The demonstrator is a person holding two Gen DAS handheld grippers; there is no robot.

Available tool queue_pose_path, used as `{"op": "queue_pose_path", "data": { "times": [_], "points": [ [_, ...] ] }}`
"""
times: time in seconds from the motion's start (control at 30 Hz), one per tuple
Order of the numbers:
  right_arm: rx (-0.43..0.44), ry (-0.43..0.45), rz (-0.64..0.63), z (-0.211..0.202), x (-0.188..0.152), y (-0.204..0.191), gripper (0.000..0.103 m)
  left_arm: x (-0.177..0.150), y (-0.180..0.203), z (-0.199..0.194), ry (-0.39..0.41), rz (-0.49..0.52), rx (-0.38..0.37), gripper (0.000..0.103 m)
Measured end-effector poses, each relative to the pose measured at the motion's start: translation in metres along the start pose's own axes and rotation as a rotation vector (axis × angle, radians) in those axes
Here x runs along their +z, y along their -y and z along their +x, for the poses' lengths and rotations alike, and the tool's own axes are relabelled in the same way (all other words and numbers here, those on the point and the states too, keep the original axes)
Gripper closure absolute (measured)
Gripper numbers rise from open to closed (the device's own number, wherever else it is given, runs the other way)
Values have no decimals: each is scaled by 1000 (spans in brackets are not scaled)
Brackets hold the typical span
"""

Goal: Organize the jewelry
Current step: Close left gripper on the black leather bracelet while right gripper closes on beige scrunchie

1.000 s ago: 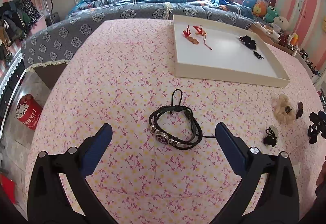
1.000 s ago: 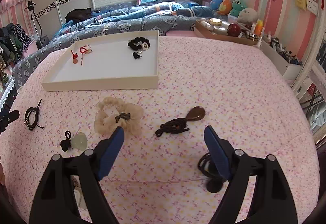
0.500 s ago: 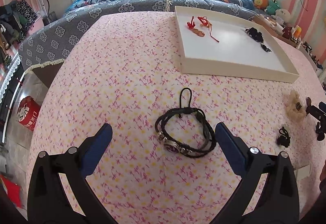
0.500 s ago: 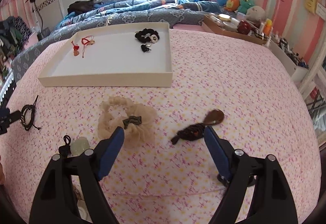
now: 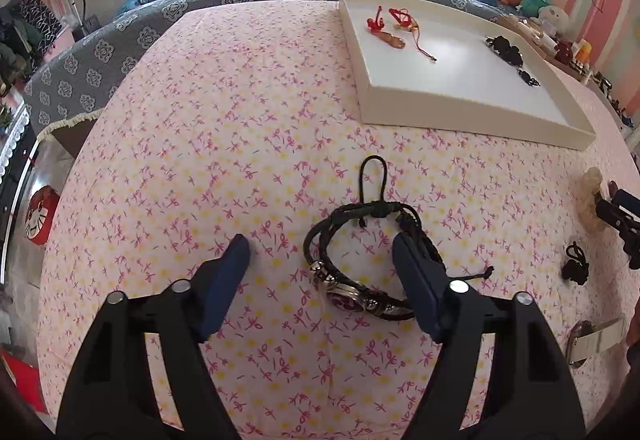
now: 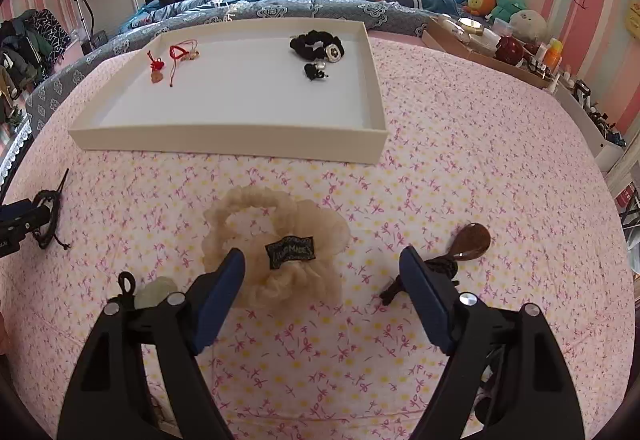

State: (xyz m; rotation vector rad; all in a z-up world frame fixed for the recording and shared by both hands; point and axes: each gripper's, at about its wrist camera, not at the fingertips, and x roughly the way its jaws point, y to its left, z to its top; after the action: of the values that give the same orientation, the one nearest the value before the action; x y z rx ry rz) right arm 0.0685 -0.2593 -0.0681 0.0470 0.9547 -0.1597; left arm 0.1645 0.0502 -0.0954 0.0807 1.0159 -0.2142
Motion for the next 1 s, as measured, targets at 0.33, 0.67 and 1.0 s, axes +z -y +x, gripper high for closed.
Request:
{"op": "queue_pose_path", "data": {
  "times": [0.33, 0.67, 1.0],
  "points": [
    [-4, 0, 2, 3, -4, 3, 34, -2, 6, -2, 23, 29, 13, 52],
    [15, -9, -22, 8, -7, -3, 53, -4, 6, -4, 34, 42, 10, 66],
    [49, -5, -48, 5, -9, -11, 73, -2, 6, -3, 37, 40, -12, 83]
  ]
}}
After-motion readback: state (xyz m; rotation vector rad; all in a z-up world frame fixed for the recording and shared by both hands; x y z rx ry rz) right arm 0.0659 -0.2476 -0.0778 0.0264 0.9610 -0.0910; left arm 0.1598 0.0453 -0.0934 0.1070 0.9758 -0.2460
